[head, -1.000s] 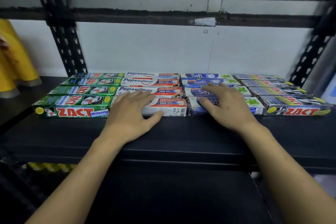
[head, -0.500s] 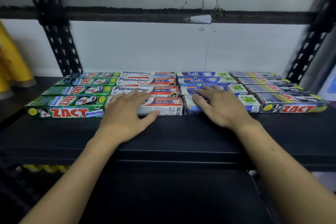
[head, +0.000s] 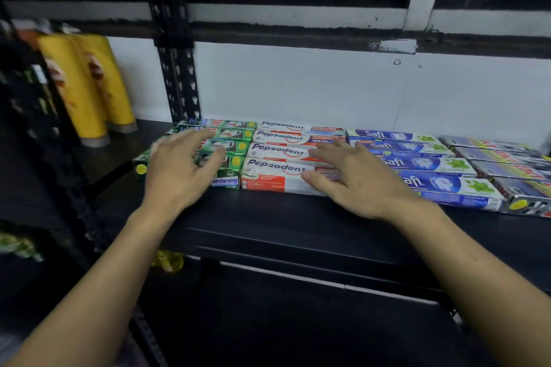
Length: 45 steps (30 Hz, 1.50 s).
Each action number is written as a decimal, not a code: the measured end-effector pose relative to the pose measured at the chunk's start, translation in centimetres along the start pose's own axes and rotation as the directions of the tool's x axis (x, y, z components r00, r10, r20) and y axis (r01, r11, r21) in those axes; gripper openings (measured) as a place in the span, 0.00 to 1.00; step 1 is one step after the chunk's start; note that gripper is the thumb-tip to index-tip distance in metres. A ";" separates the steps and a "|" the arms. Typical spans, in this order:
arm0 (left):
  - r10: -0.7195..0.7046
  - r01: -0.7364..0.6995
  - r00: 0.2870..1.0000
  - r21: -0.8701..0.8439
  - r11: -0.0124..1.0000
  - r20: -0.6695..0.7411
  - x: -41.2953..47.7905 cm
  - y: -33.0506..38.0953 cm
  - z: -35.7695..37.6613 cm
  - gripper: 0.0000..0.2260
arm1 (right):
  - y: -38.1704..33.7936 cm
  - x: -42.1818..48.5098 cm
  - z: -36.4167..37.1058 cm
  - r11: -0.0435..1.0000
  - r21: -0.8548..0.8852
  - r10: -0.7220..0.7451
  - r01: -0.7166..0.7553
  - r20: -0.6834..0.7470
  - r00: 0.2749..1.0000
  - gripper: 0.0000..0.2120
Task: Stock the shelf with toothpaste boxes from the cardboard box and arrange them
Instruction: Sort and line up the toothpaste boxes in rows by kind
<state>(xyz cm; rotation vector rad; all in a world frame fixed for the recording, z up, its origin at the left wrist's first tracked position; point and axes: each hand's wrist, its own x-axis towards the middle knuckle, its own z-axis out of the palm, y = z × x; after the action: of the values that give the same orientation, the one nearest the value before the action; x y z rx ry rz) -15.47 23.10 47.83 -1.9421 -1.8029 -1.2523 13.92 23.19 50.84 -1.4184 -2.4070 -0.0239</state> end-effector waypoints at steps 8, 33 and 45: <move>-0.037 0.018 0.992 0.149 0.989 0.122 0.4 -4.9 -1.4 0.29 | -6.2 3.9 1.9 0.995 -0.010 -0.104 0.104 0.016 0.994 0.30; -0.145 0.089 0.955 0.215 0.973 0.260 0.8 -5.7 -0.2 0.21 | -9.5 5.8 5.6 0.985 0.035 -0.164 0.167 -0.077 0.984 0.20; -0.155 0.101 0.952 0.205 0.973 0.265 0.8 -5.7 -0.2 0.21 | -7.0 8.6 3.6 0.999 0.033 -0.037 0.031 0.195 0.980 0.42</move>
<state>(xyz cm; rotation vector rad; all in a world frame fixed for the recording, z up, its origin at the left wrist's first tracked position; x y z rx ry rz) -20.79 24.83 46.32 -2.0013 -2.1274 -0.8320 3.16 27.62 51.11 -1.4258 -2.5780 0.1488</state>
